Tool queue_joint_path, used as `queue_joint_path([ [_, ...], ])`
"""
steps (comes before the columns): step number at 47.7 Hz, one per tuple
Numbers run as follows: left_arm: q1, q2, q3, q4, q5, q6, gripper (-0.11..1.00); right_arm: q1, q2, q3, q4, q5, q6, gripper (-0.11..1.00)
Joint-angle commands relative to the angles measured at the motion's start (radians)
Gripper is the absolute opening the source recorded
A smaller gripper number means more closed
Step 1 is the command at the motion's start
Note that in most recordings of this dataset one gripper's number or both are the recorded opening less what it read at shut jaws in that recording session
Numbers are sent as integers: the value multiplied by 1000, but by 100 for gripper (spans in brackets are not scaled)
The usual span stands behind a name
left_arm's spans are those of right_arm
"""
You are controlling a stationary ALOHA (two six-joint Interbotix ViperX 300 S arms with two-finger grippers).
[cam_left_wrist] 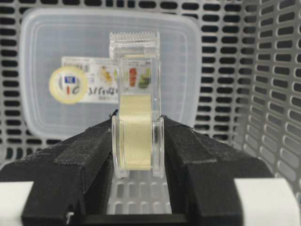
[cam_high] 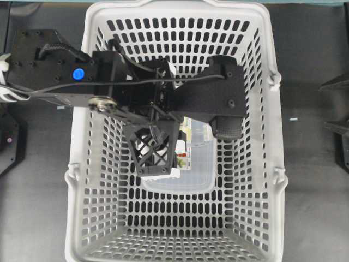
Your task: Pick up the tape dispenser from the shopping basket with the left arm.
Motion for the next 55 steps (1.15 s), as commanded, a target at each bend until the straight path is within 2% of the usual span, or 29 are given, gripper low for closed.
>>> queue_joint_path([
  [1,-2,-12,-9,3,-3,2,28,2,-2,-9,3,0,0,77],
  [30,-17,3,-8,3,-8,-8,28,2,-11,-2,3,25,0,77],
  [55,-18,5,58,3,-12,-14,28,0,-15,2,3,17,0,77],
])
